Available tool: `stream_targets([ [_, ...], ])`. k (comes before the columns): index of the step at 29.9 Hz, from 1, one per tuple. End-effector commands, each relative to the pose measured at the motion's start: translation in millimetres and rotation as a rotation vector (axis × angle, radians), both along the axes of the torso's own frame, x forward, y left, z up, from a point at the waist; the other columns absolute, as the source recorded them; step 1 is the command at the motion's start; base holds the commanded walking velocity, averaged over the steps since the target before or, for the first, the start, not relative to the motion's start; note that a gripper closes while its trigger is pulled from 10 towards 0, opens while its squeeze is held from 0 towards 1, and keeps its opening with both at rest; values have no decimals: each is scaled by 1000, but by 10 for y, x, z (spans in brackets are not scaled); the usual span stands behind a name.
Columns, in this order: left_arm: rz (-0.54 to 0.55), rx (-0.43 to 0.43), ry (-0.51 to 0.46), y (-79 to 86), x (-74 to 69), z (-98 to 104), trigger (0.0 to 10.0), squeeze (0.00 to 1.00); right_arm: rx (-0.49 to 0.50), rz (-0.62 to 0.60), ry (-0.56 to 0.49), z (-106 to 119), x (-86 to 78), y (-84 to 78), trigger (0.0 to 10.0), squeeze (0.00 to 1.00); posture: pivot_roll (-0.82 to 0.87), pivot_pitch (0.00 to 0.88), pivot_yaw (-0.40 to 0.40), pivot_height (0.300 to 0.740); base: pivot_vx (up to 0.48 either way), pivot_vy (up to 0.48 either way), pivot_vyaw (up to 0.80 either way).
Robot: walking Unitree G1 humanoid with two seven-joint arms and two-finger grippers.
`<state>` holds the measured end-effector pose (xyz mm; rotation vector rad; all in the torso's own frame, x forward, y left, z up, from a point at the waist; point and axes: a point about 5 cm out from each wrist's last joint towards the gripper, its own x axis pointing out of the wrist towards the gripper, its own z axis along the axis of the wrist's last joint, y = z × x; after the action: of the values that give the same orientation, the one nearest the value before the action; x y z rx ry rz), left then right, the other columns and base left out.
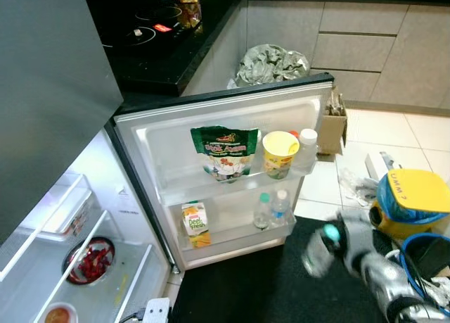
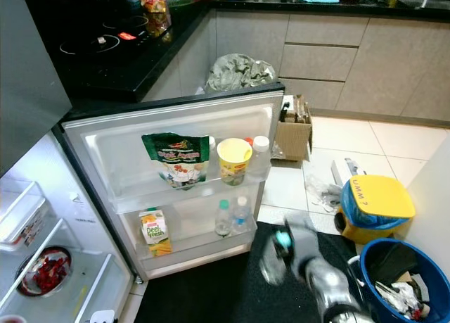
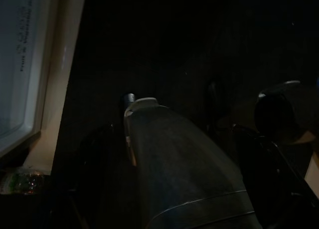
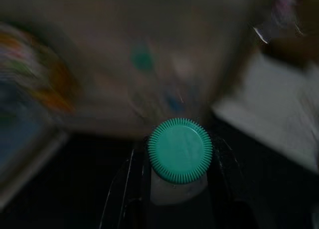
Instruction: Restocking fridge
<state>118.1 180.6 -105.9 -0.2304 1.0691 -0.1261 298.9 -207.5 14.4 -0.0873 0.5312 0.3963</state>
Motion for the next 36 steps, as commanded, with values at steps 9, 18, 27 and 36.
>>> stream_targets([
  [9, -19, -24, -107, 0, 273, 105, 10000, 0, 214, 297, -32, 236, 142, 360, 10000, 0, -62, 36, 5, 740, 0, 0, 0],
  [18, -224, -95, -442, -190, 1028, 543, 10000, 0, 173, 307, -32, 206, 161, 551, 10000, 0, -58, 84, 29, 740, 0, 0, 0],
  [27, -290, -96, -548, -250, 1221, 703, 10000, 0, 177, 337, -27, 199, 167, 753, 10000, 0, -65, 102, 43, 710, 0, 0, 0],
  [36, -272, -84, -494, -150, 976, 555, 10000, 0, 148, 331, -127, 403, 320, 805, 10000, 0, -73, 175, 66, 665, 0, 0, 0],
])
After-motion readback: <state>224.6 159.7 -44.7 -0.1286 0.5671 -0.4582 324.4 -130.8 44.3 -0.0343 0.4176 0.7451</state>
